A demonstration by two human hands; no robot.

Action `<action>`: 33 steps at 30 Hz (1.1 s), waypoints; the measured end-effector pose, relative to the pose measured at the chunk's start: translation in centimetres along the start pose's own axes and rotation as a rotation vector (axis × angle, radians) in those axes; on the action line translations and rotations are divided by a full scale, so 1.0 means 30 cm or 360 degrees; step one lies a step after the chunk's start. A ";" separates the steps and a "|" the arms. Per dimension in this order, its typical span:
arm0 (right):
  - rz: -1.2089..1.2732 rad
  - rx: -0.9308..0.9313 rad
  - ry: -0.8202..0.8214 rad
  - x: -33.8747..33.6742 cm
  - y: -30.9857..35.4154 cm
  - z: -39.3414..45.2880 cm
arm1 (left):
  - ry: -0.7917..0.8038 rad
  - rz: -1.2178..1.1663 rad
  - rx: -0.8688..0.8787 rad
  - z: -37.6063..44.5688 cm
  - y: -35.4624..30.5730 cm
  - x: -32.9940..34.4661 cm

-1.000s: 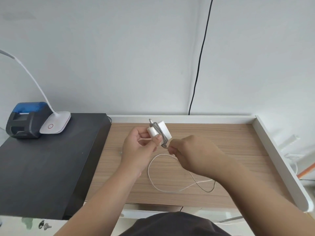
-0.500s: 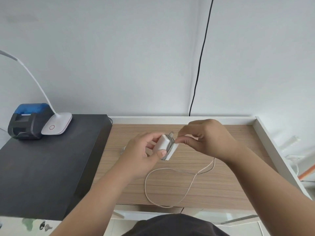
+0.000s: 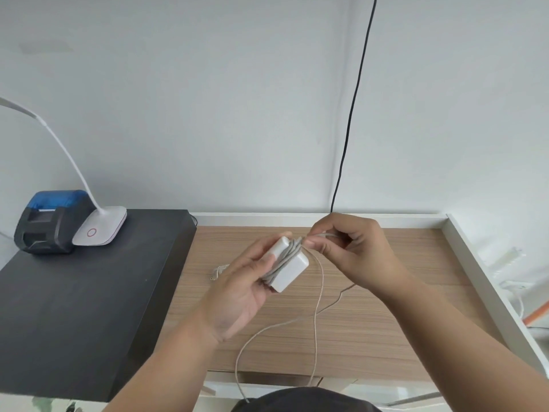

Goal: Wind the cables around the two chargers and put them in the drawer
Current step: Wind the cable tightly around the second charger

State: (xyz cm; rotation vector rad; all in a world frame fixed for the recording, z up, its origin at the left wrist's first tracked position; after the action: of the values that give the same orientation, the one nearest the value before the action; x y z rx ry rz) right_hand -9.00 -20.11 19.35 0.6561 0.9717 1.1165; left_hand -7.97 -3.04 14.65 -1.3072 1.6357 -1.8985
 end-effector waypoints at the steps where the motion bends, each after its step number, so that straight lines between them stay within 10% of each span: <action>1: 0.0070 0.0034 -0.0034 0.008 -0.003 -0.002 | 0.0009 -0.0224 -0.0048 0.004 0.010 0.013; 5: 0.0071 0.0096 -0.0126 0.032 -0.017 -0.006 | -0.0197 -0.0325 -0.0108 0.015 0.046 0.023; 11: -0.0274 0.0043 0.0070 -0.020 -0.027 0.018 | -0.0556 0.0487 0.0081 0.009 -0.001 -0.058; 17: -0.0380 -0.0160 0.0345 -0.009 -0.001 0.052 | -0.0408 0.0735 0.0038 0.003 -0.031 -0.043; 27: 0.0596 0.0487 0.0304 0.092 -0.124 0.006 | -0.0155 0.0587 0.0092 -0.020 -0.064 -0.030; 33: 0.1111 0.1118 0.0193 0.225 -0.231 -0.130 | -0.0414 0.0268 0.0279 0.000 -0.049 -0.059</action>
State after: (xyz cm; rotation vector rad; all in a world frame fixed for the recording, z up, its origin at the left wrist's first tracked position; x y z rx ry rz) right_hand -8.63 -16.15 9.71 1.5984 1.2955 1.4233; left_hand -6.57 -1.30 15.22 -1.2429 1.3712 -1.6542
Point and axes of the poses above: each hand's wrist, its own z-axis towards the middle knuckle, its own x-axis out of the palm, y = z × x, the point moved 6 cm from there along z, towards the middle knuckle, and after that the axes turned 1 degree about x, right-handed, at the moved point
